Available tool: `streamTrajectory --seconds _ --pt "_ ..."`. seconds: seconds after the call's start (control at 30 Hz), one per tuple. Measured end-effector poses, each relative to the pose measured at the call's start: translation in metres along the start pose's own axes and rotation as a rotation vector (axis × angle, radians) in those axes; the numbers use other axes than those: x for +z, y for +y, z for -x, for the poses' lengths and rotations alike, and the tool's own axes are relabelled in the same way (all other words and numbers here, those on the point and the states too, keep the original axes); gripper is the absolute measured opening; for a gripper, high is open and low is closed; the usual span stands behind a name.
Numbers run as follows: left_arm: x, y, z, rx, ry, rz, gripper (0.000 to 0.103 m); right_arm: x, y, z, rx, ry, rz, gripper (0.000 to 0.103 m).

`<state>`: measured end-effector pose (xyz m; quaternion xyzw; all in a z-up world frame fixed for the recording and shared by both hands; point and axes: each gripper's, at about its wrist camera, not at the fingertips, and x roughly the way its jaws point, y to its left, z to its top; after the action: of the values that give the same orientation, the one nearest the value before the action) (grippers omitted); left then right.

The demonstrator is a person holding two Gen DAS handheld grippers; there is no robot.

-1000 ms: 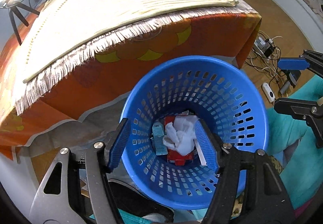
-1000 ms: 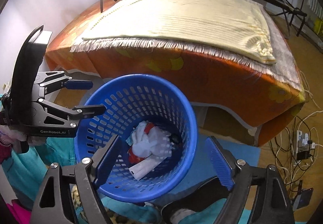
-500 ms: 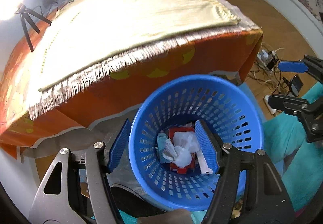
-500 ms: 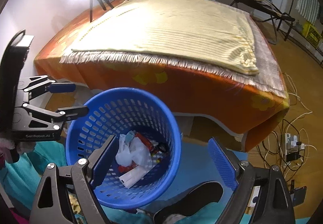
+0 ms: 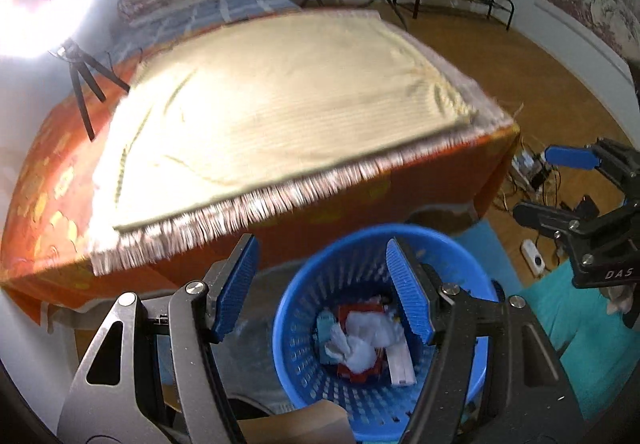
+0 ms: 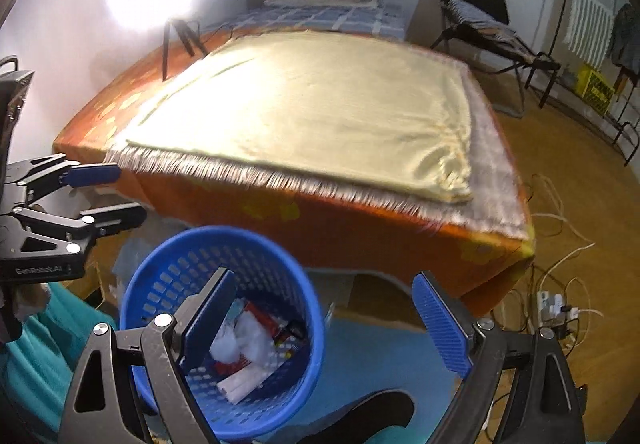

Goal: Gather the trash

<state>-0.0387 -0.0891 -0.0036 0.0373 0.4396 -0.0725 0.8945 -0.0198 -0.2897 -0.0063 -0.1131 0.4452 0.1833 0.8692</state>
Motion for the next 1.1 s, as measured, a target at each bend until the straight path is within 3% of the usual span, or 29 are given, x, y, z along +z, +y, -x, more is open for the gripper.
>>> streamTrajectory --seconds 0.07,0.37,0.43,0.5,0.73,1.1 --pt "0.008 0.003 0.005 0.009 -0.031 0.015 0.077 0.007 -0.002 0.000 -0.009 -0.007 0.008 0.091" --pt "0.039 0.017 0.013 0.015 -0.101 0.069 0.084 0.040 -0.011 0.004 -0.012 -0.083 0.031 0.092" --pt "0.048 0.021 0.013 0.022 -0.111 0.076 0.087 0.048 -0.014 0.003 0.008 -0.110 0.013 0.098" --pt "0.055 0.023 0.012 0.036 -0.126 0.081 0.097 0.055 -0.018 0.004 0.034 -0.148 -0.014 0.103" --pt "0.070 0.035 0.007 0.038 -0.157 0.120 0.097 0.077 -0.022 -0.006 0.037 -0.199 -0.015 0.103" --pt "0.073 0.049 -0.016 0.043 -0.119 0.166 0.097 0.092 -0.032 -0.018 0.082 -0.216 -0.083 0.103"
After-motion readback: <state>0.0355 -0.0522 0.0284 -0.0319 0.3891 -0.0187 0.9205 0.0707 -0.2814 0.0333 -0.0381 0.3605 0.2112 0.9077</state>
